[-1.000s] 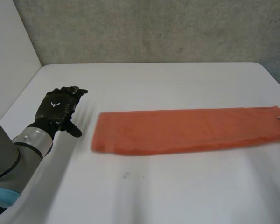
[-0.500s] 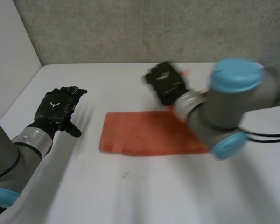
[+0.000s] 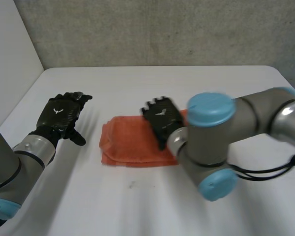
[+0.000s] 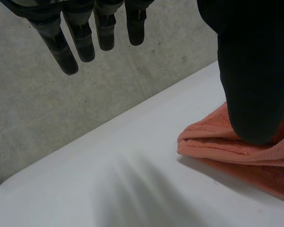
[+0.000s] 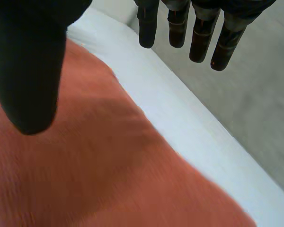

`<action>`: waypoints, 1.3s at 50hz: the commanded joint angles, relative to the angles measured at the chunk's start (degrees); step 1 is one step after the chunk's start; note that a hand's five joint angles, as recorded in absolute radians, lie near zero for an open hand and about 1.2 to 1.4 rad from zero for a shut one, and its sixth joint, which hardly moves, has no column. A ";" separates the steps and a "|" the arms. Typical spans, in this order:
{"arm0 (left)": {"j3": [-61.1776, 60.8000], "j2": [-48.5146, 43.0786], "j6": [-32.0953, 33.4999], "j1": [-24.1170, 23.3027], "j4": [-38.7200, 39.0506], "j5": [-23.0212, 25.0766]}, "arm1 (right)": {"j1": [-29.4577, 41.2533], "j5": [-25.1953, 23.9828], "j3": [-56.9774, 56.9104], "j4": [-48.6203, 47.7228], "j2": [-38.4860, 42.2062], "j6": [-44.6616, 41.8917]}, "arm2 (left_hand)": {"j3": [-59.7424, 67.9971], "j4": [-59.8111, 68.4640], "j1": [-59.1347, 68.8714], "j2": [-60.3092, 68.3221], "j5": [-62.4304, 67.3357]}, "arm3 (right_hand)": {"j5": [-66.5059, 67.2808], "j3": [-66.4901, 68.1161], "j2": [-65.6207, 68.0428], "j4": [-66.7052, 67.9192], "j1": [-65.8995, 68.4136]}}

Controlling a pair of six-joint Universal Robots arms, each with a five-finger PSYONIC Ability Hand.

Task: Fold the laundry

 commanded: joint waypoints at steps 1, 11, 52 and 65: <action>-0.34 0.03 0.03 -0.35 0.03 0.04 | -10.56 -0.13 15.57 -0.06 -6.35 6.02 | -2.44 -1.72 -1.02 -1.49 -2.77 | -3.74 -2.38 -2.81 -3.42 -1.97; -0.43 0.03 0.03 -0.61 -0.06 -0.05 | -19.62 -0.39 23.14 -4.53 -6.52 5.67 | -2.44 -1.72 -1.02 -1.49 -2.77 | 66.16 67.51 67.09 66.48 67.92; 7.21 2.13 -2.25 -6.67 -4.27 0.04 | 4.57 3.74 1.25 -4.63 -7.48 7.65 | -2.22 -1.51 -0.81 -1.28 -2.56 | -3.74 -2.38 -2.81 -3.42 -1.97; 26.88 -8.04 -15.79 -15.37 -17.27 -2.67 | -2.05 -1.98 -0.94 5.48 -7.23 19.20 | -0.54 0.17 0.87 0.40 -0.88 | -3.74 -2.38 -2.81 -3.42 -1.97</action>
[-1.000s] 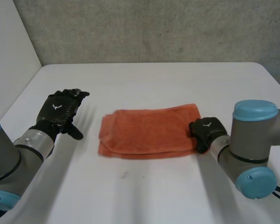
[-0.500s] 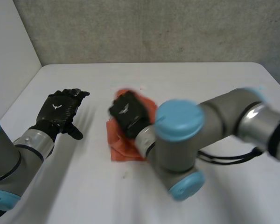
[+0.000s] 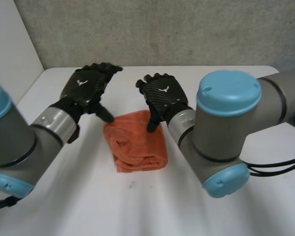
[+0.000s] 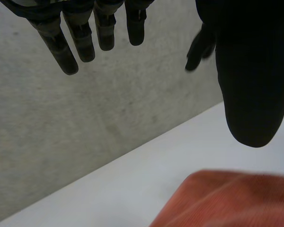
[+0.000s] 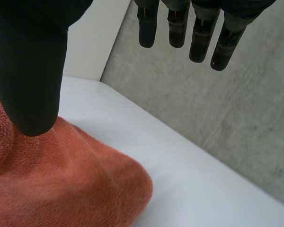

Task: Fold the laundry

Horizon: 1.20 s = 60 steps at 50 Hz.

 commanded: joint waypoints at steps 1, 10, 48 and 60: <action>11.21 -8.63 -6.28 -4.52 -8.26 -3.40 | -2.68 -3.60 -2.99 5.82 2.86 2.24 | -0.21 0.51 1.21 0.73 -0.54 | -3.60 -2.40 -2.86 -3.40 -1.91; 13.86 -15.13 -5.49 -4.70 -10.38 -12.28 | -3.12 -4.22 -10.81 11.19 10.61 5.05 | 0.13 0.85 1.55 1.08 -0.20 | -3.60 -2.40 -2.86 -3.40 -1.91; 3.93 -13.83 15.87 -6.19 -8.18 -12.29 | -6.46 -4.66 -21.63 23.14 21.60 -4.62 | -2.39 -1.68 -0.98 -1.45 -2.72 | -3.60 -2.40 -2.86 -3.40 -1.91; 11.38 -0.48 4.91 -3.83 -14.74 -10.62 | -10.66 0.07 -14.00 17.00 -0.78 0.21 | -2.22 -1.51 -0.81 -1.28 -2.55 | -3.60 -2.40 -2.86 -3.40 -1.91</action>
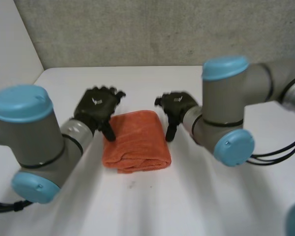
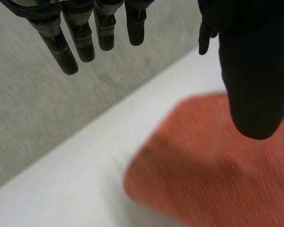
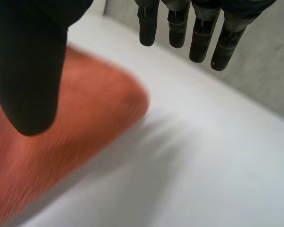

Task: Fold the laundry

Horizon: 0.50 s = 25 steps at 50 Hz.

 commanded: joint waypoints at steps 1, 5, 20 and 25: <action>7.62 9.40 -11.40 4.24 -9.73 2.39 | -4.79 5.53 7.86 -6.05 -18.36 2.95 | -2.22 -1.51 -0.81 -1.28 -2.55 | -2.80 -2.40 -2.86 -3.40 -0.79; 11.86 12.06 -16.62 7.34 -16.97 4.51 | -7.78 7.03 13.58 -8.52 -26.91 2.60 | -2.39 -1.68 -0.98 -1.45 -2.72 | -2.80 -2.40 -2.86 -3.40 -0.79; 16.35 18.83 -23.12 10.24 -25.15 6.88 | -15.70 6.51 26.08 -9.40 -38.87 2.77 | -2.44 -1.72 -1.02 -1.49 -2.76 | -2.80 -2.40 -2.86 -3.40 -0.79; 15.99 18.83 -23.03 8.49 -25.15 6.88 | -15.70 5.55 27.13 -9.58 -39.49 2.51 | -2.44 -1.72 -1.02 -1.49 -2.76 | -2.80 -2.40 -2.86 -3.40 -0.79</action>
